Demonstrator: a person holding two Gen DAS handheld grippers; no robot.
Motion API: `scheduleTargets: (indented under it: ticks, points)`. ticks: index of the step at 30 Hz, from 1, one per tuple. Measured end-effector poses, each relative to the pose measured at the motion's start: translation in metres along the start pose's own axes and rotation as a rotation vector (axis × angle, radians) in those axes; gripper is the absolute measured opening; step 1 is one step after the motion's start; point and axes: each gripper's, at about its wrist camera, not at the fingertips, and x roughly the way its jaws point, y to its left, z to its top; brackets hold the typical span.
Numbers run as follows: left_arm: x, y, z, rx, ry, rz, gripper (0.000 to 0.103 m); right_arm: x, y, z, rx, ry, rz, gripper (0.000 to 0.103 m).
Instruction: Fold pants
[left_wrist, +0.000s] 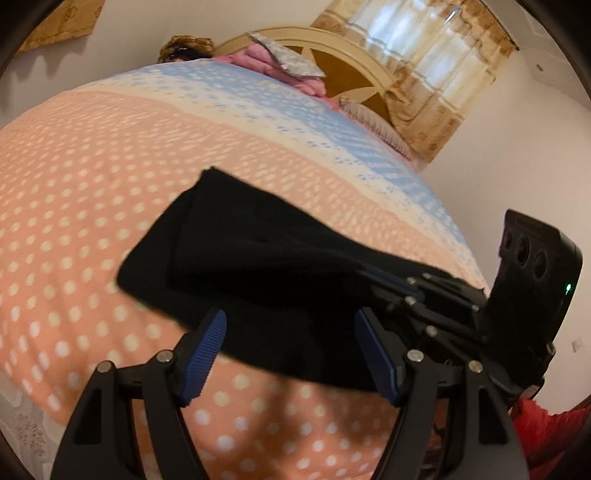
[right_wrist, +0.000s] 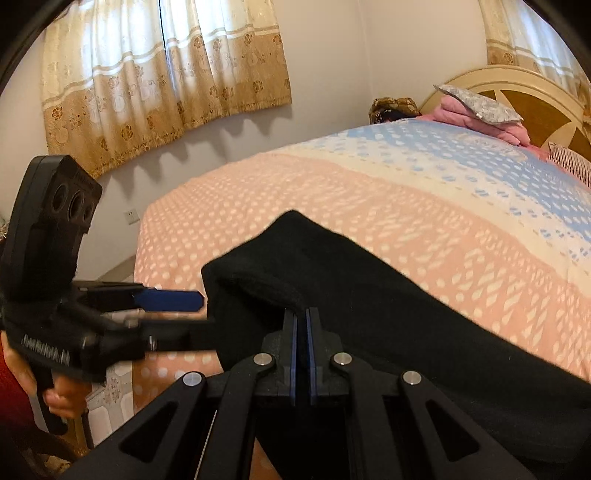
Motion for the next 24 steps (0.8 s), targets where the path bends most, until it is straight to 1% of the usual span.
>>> scheduleTargets:
  ticks: [3,5,6,9,10,12,14,15,16,17,19,21,22,23,24]
  points:
    - [0.008,0.009,0.013,-0.071,-0.022,-0.063,0.075,-0.002,-0.002,-0.002,0.013,-0.003,0.014,0.004]
    - [0.018,0.012,0.017,-0.112,0.003,-0.071,0.076,-0.002,-0.003,-0.004,0.017,-0.003,0.013,0.004]
    - [0.025,0.012,0.017,-0.132,0.036,-0.091,0.076,-0.002,-0.004,-0.005,0.021,-0.005,0.008,0.004]
    - [0.027,0.004,0.008,-0.108,0.062,-0.085,0.076,-0.002,-0.007,-0.005,0.032,-0.015,-0.001,0.004]
    - [0.026,0.002,0.006,-0.096,0.059,-0.069,0.076,-0.003,-0.009,-0.004,0.041,-0.018,0.002,0.004]
    - [0.027,0.005,0.007,-0.115,0.050,-0.061,0.076,-0.003,-0.011,-0.002,0.045,-0.021,0.018,0.004]
    - [0.024,0.018,0.013,-0.189,0.021,-0.074,0.076,-0.002,-0.010,-0.002,0.037,-0.012,0.028,0.004]
    - [0.022,0.025,0.020,-0.243,-0.007,-0.098,0.076,-0.001,-0.009,-0.004,0.033,-0.007,0.028,0.004]
    - [0.021,0.027,0.023,-0.265,-0.025,-0.104,0.076,-0.001,-0.008,-0.006,0.032,-0.004,0.027,0.004]
    - [0.022,0.027,0.027,-0.273,-0.040,-0.098,0.076,0.000,-0.007,-0.009,0.033,-0.003,0.028,0.004]
    - [0.027,0.020,0.032,-0.237,-0.057,-0.050,0.076,0.002,-0.004,-0.012,0.030,0.000,0.020,0.004]
    - [0.033,0.011,0.032,-0.208,-0.071,-0.002,0.069,0.005,0.000,-0.014,0.028,-0.004,0.011,0.004]
    - [0.036,0.010,0.032,-0.210,-0.074,-0.001,0.053,0.005,0.000,-0.014,0.031,-0.007,0.011,0.004]
    - [0.038,0.010,0.032,-0.221,-0.070,-0.010,0.035,0.005,0.000,-0.014,0.036,-0.009,0.013,0.004]
    - [0.041,0.010,0.033,-0.227,-0.067,-0.013,0.026,0.005,-0.001,-0.014,0.041,-0.012,0.013,0.005]
